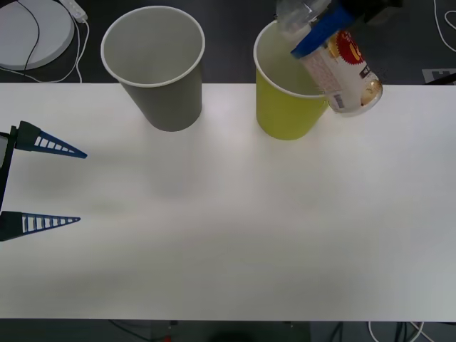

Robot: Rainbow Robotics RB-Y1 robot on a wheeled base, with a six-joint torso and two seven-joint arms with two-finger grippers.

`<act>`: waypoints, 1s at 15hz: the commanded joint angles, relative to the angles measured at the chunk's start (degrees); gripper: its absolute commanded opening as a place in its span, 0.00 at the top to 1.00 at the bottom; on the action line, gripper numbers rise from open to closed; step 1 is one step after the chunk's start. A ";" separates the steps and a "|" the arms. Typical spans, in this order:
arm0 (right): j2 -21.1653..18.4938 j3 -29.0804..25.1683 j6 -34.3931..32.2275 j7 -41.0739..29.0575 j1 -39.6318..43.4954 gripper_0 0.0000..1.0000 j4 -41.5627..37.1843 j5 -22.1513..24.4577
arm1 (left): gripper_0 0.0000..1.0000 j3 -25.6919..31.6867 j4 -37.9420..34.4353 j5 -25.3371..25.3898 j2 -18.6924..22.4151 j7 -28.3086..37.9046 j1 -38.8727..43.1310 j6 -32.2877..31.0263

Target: Put the can into the green bin and the plastic bottle into the gray bin

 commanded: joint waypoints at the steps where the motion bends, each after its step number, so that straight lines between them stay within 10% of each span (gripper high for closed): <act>1: 3.34 3.76 0.02 -0.58 -4.06 1.00 5.45 1.69 | 0.00 0.00 0.00 0.00 0.00 0.00 0.00 0.00; 15: 23.82 7.72 1.25 -0.75 -16.63 1.00 29.62 14.52 | 0.00 0.00 0.00 0.00 0.00 0.00 0.00 0.00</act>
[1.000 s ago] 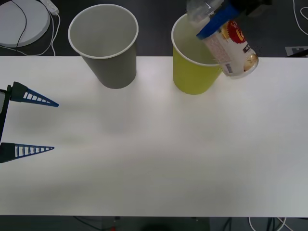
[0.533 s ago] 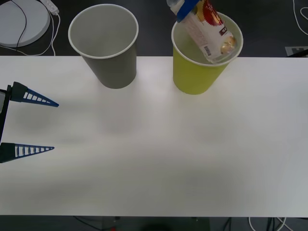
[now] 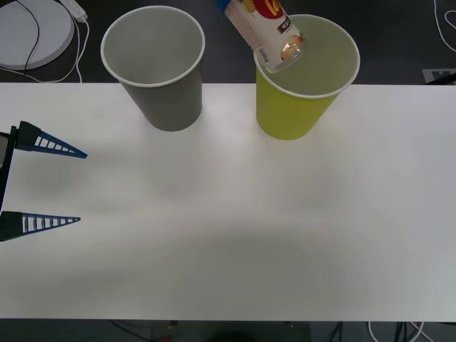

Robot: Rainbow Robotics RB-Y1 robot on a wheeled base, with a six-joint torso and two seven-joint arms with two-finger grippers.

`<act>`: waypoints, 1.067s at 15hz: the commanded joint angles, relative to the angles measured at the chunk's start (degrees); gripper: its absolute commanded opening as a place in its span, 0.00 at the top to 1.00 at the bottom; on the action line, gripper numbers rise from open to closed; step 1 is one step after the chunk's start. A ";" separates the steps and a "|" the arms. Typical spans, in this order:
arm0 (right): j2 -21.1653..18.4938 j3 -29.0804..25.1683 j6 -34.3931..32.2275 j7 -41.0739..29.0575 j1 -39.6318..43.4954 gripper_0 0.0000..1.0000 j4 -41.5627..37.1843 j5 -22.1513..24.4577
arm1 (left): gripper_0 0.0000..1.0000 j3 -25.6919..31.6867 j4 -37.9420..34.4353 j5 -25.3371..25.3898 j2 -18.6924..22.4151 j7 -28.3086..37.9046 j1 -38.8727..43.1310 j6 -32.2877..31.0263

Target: Put the can into the green bin and the plastic bottle into the gray bin

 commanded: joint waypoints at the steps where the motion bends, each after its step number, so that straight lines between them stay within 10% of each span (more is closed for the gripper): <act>1: 2.44 -0.01 1.28 -0.03 -1.61 1.00 3.24 0.74 | 0.00 0.00 0.00 0.00 0.00 0.00 0.00 0.00; 16: 16.85 3.07 9.11 -0.03 -8.99 1.00 24.68 7.77 | 0.00 0.00 0.00 0.00 0.00 0.00 0.00 0.00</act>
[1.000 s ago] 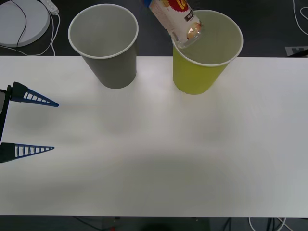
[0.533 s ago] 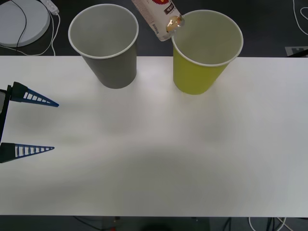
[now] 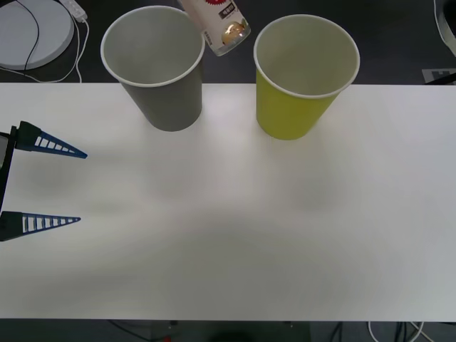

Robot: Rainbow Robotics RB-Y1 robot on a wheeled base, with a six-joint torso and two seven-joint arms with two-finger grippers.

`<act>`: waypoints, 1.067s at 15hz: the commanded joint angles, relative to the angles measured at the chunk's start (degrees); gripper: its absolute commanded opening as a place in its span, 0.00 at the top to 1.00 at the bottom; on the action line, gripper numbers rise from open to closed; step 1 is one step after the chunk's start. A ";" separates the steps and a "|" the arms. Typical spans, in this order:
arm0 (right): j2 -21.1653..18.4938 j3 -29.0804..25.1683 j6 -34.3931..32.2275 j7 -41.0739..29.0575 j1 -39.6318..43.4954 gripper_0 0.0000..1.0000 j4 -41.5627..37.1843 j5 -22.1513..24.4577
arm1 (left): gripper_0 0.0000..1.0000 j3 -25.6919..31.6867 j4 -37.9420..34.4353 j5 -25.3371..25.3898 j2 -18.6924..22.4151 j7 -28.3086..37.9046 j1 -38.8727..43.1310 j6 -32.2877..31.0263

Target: Put the can into the green bin and the plastic bottle into the gray bin

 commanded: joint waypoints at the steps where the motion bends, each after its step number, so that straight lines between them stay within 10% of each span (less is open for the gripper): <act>1: 2.64 0.86 0.44 0.05 -1.87 1.00 4.21 0.20 | 0.00 0.00 0.00 0.00 0.00 0.00 0.00 0.00; 16: 12.66 3.41 12.92 0.05 -7.41 1.00 20.03 -0.42 | 0.00 0.00 0.00 0.00 0.00 0.00 0.00 0.00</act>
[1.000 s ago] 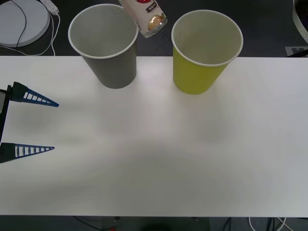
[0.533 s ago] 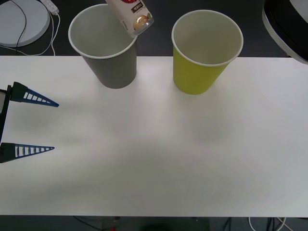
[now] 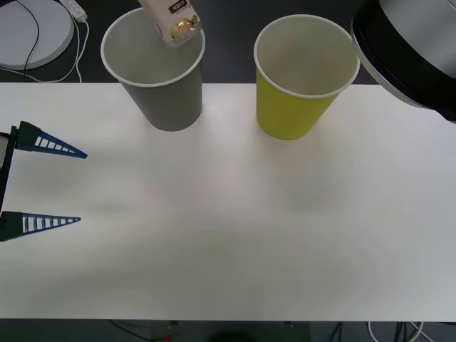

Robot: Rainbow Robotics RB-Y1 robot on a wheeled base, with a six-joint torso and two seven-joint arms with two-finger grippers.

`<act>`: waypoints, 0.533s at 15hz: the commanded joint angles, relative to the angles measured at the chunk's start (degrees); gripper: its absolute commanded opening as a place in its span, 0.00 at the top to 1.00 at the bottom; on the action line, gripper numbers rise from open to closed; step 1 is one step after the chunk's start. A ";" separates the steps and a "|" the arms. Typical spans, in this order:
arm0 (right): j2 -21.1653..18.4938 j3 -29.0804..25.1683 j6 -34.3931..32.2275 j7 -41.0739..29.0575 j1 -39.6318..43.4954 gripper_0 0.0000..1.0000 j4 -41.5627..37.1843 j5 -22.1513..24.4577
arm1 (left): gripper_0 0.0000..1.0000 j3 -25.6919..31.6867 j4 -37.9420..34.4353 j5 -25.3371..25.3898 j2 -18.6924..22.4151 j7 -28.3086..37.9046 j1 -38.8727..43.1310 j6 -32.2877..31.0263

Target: Put the can into the green bin and the plastic bottle into the gray bin

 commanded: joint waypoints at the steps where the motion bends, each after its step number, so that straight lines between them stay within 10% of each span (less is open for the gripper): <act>1: 0.84 0.53 1.85 0.01 0.00 1.00 1.26 -0.25 | 0.00 0.00 0.00 0.00 0.00 0.00 0.00 0.00; 8: 1.90 1.76 3.87 0.01 0.00 1.00 2.93 -0.69 | 0.00 0.00 0.00 0.00 0.00 0.00 0.00 0.00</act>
